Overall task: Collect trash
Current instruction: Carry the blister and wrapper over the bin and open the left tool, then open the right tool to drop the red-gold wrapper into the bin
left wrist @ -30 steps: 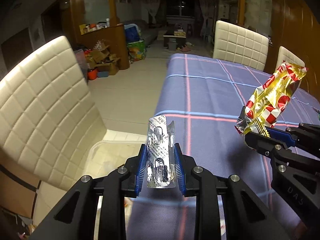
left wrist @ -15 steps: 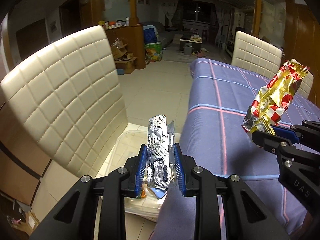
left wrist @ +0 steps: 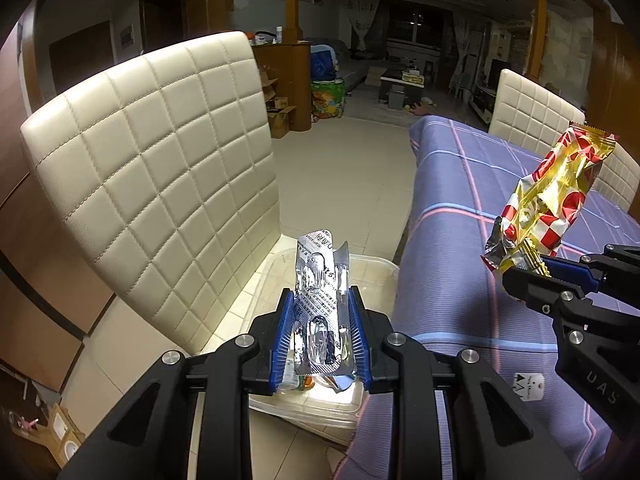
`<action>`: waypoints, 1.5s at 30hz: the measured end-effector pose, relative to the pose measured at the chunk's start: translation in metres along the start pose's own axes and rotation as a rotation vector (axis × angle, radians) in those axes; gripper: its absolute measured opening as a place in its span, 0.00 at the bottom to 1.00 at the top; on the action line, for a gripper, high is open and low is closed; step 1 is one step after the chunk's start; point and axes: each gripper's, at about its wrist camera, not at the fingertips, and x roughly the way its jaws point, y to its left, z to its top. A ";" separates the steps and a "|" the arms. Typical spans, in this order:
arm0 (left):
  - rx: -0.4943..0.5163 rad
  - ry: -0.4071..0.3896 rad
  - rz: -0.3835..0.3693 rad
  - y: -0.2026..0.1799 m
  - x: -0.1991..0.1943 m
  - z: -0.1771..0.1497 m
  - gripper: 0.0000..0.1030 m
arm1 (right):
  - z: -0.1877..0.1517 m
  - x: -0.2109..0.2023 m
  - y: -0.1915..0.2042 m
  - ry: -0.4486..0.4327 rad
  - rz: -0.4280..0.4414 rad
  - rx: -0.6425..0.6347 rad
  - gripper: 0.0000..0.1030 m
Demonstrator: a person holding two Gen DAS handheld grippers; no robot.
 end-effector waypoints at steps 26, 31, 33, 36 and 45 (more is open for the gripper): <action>-0.082 0.083 -0.009 0.036 0.055 -0.008 0.36 | 0.018 0.060 0.028 0.067 0.034 -0.045 0.17; -0.099 0.111 0.003 0.040 0.066 -0.009 0.54 | 0.019 0.062 0.026 0.069 0.038 -0.045 0.17; -0.108 0.105 0.003 0.042 0.066 -0.009 0.65 | 0.020 0.065 0.025 0.071 0.040 -0.045 0.17; -0.099 0.094 0.028 0.041 0.066 -0.009 0.67 | 0.019 0.068 0.025 0.074 0.042 -0.046 0.17; -0.125 0.105 0.044 0.050 0.068 -0.012 0.67 | 0.020 0.070 0.028 0.084 0.050 -0.057 0.16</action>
